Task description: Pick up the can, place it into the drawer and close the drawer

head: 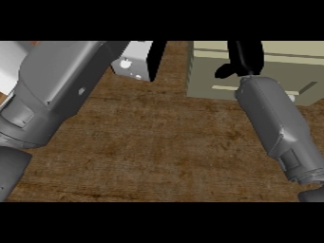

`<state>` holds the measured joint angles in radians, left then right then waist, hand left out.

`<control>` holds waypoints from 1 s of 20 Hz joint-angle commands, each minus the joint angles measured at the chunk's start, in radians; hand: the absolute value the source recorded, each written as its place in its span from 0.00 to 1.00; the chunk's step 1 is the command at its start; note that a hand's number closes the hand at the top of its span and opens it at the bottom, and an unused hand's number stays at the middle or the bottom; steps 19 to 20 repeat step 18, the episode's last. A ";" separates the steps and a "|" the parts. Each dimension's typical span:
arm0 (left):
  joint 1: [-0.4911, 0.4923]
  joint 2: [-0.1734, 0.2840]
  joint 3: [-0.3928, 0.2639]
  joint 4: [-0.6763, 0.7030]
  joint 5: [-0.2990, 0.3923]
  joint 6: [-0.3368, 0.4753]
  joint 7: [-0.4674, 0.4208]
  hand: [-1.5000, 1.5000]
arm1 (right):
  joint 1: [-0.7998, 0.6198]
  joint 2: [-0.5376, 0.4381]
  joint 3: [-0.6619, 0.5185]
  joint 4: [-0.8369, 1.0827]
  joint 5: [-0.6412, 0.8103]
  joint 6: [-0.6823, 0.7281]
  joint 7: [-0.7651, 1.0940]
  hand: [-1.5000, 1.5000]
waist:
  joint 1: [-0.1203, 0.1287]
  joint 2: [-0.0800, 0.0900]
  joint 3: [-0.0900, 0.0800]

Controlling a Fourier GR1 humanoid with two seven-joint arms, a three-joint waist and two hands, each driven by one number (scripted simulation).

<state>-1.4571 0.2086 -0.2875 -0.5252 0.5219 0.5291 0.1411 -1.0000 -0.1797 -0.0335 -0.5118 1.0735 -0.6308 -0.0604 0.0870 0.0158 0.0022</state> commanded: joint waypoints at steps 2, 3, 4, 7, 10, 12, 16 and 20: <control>0.046 0.032 -0.009 -0.078 -0.007 -0.013 0.033 0.00 | -0.112 -0.016 -0.034 0.114 0.006 -0.051 -0.013 0.00 | 0.021 0.003 -0.001; 0.095 0.030 -0.020 -0.108 -0.009 -0.022 0.029 0.00 | -0.137 -0.030 -0.039 0.118 0.004 -0.025 -0.002 0.00 | 0.020 -0.004 -0.002; 0.052 0.038 -0.024 -0.110 -0.015 -0.022 0.054 0.00 | -0.159 -0.016 -0.033 0.135 0.021 -0.048 0.016 0.00 | 0.029 0.002 -0.001; 0.111 0.044 -0.022 -0.155 -0.009 -0.023 0.048 0.00 | -0.173 -0.031 -0.064 0.158 -0.012 -0.047 -0.022 0.00 | 0.043 0.006 -0.001; 0.127 0.066 -0.020 -0.187 -0.014 -0.020 0.052 0.00 | -0.194 -0.025 -0.093 0.164 -0.046 -0.045 -0.062 0.00 | 0.032 0.006 0.000; 0.157 0.094 -0.019 -0.222 -0.007 -0.049 0.059 0.00 | -0.211 0.002 -0.127 0.146 -0.094 -0.023 -0.089 0.00 | 0.040 0.000 0.000; 0.191 0.103 -0.029 -0.272 -0.015 -0.036 0.072 0.00 | -0.229 0.012 -0.163 0.144 -0.138 -0.008 -0.163 0.00 | 0.034 -0.002 0.000; 0.215 0.125 -0.029 -0.304 -0.010 -0.042 0.098 0.00 | -0.240 -0.001 -0.178 0.158 -0.142 -0.009 -0.153 0.00 | 0.043 -0.005 0.000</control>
